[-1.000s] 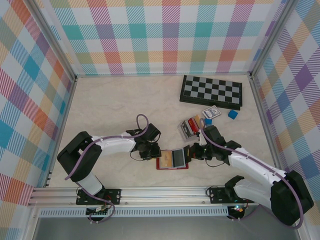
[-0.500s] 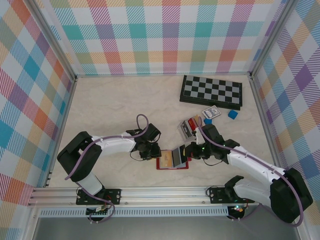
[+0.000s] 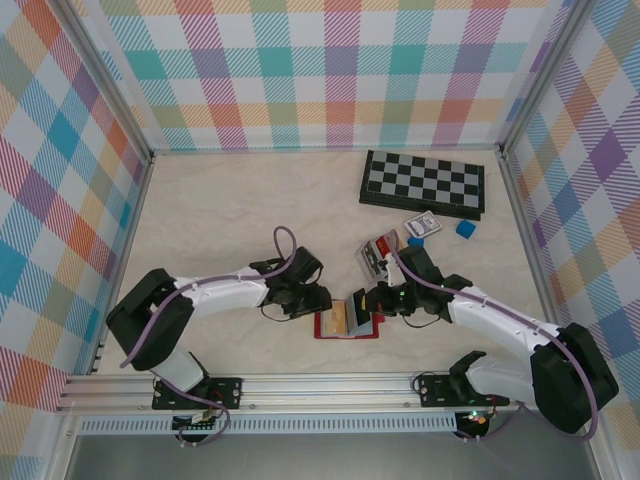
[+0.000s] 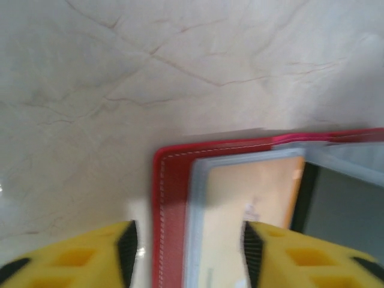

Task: Put the credit cards into the card holder
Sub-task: Flip over the card slot on the card holder.

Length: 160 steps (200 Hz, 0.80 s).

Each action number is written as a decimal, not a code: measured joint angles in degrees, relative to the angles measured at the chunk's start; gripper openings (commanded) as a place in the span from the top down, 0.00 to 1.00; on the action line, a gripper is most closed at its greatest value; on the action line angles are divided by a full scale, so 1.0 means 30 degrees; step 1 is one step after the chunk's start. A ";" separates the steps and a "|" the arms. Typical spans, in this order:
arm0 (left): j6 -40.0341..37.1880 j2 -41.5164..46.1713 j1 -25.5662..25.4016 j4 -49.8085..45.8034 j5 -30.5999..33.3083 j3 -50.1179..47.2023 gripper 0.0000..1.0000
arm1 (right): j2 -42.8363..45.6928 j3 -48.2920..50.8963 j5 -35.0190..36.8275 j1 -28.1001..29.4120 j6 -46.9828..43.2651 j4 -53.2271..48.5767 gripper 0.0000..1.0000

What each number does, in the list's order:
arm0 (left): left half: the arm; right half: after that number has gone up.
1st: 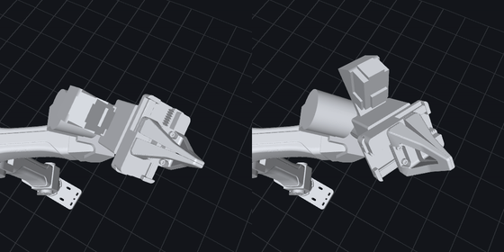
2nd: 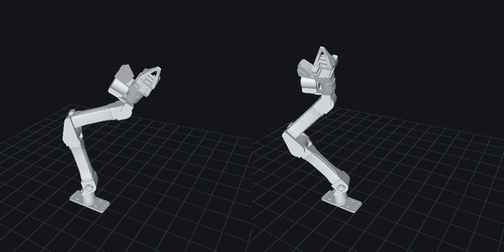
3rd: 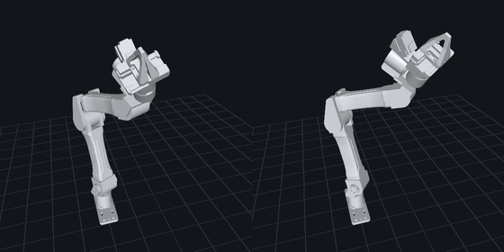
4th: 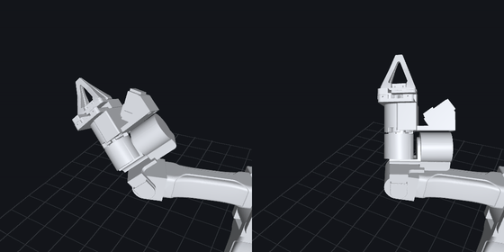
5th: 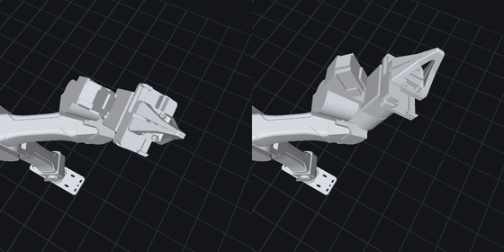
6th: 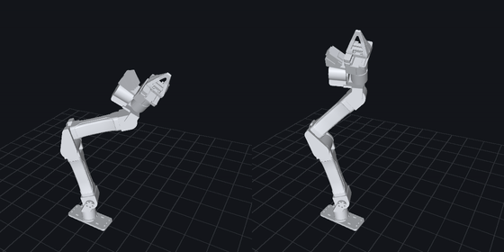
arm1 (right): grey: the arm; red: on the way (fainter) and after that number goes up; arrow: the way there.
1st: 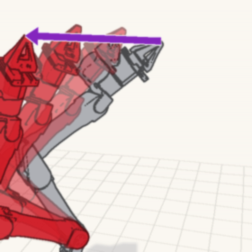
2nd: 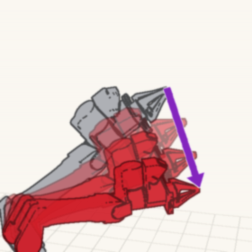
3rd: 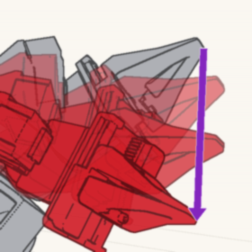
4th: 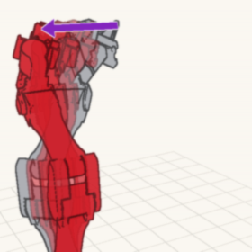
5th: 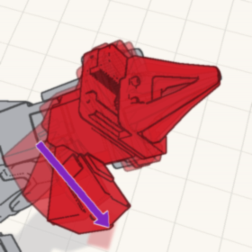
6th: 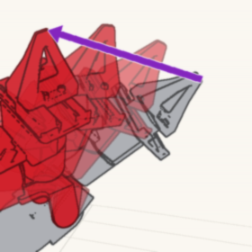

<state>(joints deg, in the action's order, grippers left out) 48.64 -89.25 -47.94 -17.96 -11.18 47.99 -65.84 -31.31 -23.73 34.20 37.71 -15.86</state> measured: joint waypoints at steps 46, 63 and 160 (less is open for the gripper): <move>-0.0036 0.1851 -0.0022 0.0605 0.0066 0.0022 0.31 | -0.0051 -0.0175 0.0015 0.0000 -0.0015 -0.0022 0.95; -0.0189 0.1770 -0.0168 0.0670 -0.0313 0.0262 0.34 | -0.0124 -0.0233 0.0022 0.0000 -0.0007 -0.0007 0.95; -0.1217 -0.0809 -0.1865 0.1020 -0.2127 0.2098 0.45 | -0.0168 -0.0240 0.0095 0.0000 -0.0015 -0.0029 0.95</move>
<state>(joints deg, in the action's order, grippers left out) 44.99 -91.68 -53.54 -14.90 -17.56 54.28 -66.35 -32.03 -23.44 34.20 37.67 -15.94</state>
